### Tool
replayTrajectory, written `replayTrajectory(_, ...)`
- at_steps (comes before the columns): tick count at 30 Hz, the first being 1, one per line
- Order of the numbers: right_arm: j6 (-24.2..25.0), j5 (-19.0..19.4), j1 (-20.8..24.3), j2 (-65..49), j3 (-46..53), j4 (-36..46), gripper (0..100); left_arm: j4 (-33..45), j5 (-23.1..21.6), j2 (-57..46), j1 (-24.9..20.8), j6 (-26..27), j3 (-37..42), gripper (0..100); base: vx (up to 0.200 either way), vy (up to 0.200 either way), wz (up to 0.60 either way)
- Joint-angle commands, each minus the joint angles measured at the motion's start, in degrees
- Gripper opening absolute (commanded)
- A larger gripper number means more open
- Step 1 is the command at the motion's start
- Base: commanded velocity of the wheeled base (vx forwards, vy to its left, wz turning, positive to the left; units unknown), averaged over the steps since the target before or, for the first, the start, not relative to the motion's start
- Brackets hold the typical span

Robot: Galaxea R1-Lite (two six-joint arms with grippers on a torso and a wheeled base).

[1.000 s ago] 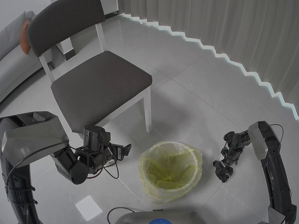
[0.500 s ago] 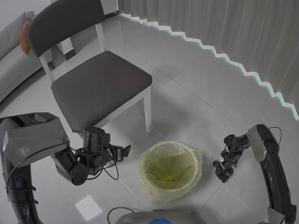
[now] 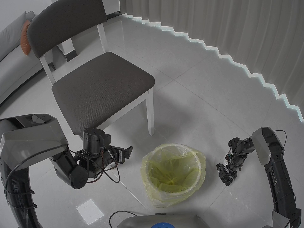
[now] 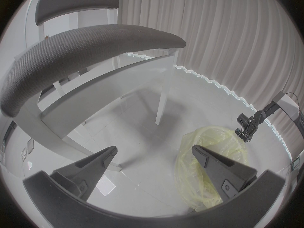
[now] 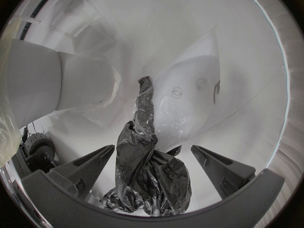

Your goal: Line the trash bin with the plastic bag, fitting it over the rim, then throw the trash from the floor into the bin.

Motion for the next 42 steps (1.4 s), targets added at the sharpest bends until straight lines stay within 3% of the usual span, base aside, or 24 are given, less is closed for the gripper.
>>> replayTrajectory(1, -0.1, 0.0, 0.0, 0.1, 0.0, 0.0, 100, 0.0, 0.1, -0.9, 0.0, 0.0, 0.1, 100, 0.0, 0.0, 0.0)
replayTrajectory(7, 0.0, 0.0, -0.2, -0.1, 0.0, 0.0, 100, 0.0, 1.1, -2.9, 0.0, 0.1, 1.0, 100, 0.0, 0.0, 0.0)
replayTrajectory(8, -0.1, 0.1, -0.2, -0.1, 0.0, 0.1, 0, 0.0, 1.5, -3.4, 0.0, 0.1, 1.4, 100, 0.0, 0.0, 0.0)
replayTrajectory(28, 1.1, 0.1, -0.7, -2.2, 0.0, 0.0, 0, 0.0, 1.7, -6.5, -0.7, 0.4, 3.8, 100, 0.0, 0.0, 0.0)
replayTrajectory(42, 1.0, 0.1, -0.9, -14.3, 0.0, -0.5, 0, -0.1, 1.8, -9.9, -1.0, 0.1, 5.5, 100, 0.0, 0.0, 0.0)
